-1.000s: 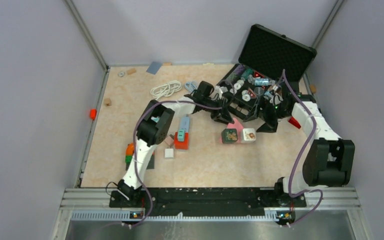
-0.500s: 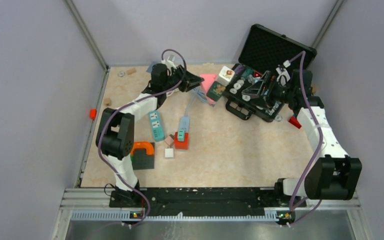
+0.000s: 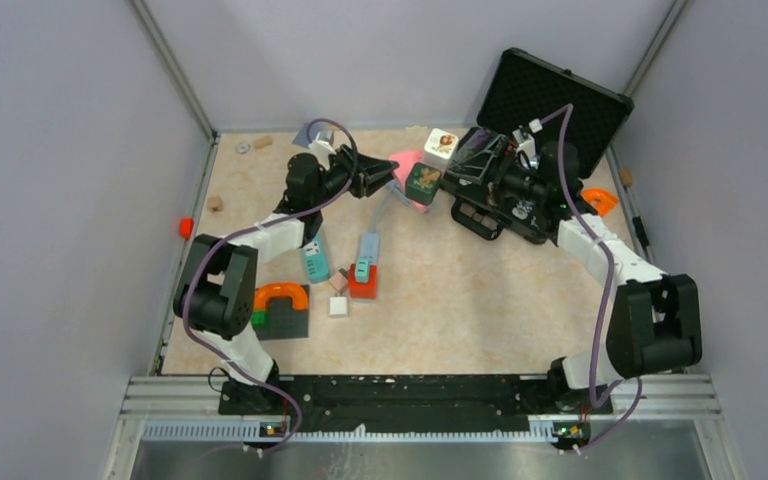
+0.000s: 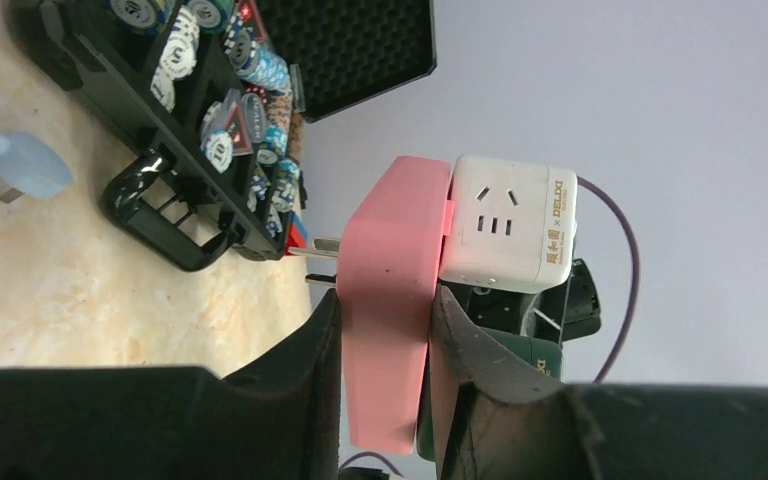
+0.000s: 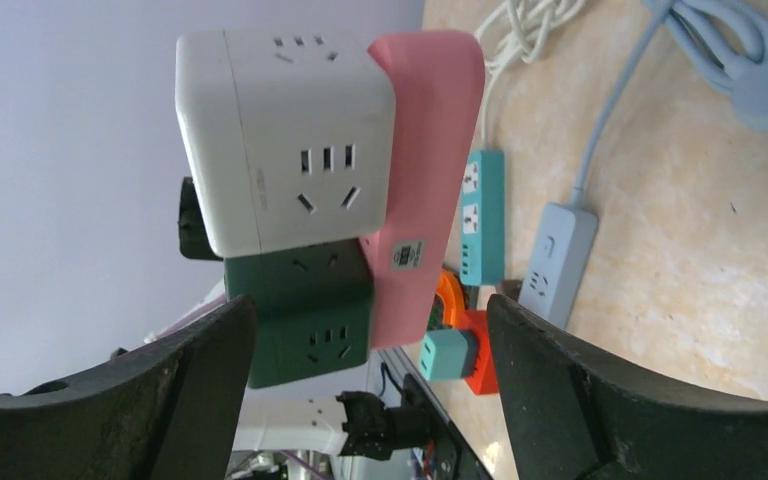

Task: Insert the plug
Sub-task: Pick up the socket from the center of the board, then insert the plug into the socket.

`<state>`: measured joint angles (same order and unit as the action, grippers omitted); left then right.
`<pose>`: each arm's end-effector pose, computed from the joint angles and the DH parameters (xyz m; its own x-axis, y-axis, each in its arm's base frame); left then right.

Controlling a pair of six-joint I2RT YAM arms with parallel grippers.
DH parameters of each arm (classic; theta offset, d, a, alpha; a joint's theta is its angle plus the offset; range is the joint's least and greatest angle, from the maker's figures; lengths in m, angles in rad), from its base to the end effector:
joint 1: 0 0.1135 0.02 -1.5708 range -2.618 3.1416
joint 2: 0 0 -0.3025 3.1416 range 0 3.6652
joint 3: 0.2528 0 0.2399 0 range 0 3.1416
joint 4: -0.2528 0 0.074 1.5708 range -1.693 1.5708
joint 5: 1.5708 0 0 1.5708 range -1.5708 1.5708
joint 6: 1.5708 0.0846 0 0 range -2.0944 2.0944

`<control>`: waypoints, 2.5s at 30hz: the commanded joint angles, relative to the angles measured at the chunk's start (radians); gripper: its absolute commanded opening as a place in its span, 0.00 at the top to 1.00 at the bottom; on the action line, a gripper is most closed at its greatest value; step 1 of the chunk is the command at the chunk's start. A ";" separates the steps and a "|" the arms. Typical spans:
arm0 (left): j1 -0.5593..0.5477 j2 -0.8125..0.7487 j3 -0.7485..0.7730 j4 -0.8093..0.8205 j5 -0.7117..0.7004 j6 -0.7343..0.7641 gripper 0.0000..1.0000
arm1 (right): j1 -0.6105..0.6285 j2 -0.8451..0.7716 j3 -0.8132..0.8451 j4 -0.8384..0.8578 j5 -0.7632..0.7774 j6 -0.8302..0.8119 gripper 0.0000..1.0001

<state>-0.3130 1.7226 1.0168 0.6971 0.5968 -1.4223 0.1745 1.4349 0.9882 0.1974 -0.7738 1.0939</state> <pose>0.3901 -0.1762 0.3063 -0.7819 -0.6067 -0.1431 0.1086 0.0935 -0.9897 0.3293 0.1181 0.3338 -0.8144 0.5017 -0.2916 -0.1473 0.3074 0.9401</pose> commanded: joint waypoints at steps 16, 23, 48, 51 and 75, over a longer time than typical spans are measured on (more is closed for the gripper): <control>0.005 -0.097 0.010 0.250 -0.015 -0.135 1.00 | 0.095 0.144 0.015 0.376 0.002 0.166 0.29; 0.005 -0.100 0.003 0.263 -0.002 -0.147 1.00 | 0.113 0.206 0.024 0.486 -0.014 0.203 0.60; 0.110 -0.358 -0.027 -0.930 -0.099 0.578 0.01 | 0.160 0.316 -0.034 0.231 -0.255 -0.199 1.00; 0.116 -0.387 -0.034 -1.013 -0.147 0.638 0.01 | 0.179 0.350 -0.074 0.372 -0.263 -0.116 1.00; 0.124 -0.283 -0.064 -1.027 -0.071 0.668 0.02 | 0.246 0.603 -0.118 0.740 -0.265 0.103 1.00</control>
<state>-0.1944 1.4113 0.9447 -0.3676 0.4973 -0.7673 0.4057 2.0544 0.8135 0.9295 -1.0008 1.2591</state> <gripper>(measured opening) 0.986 0.284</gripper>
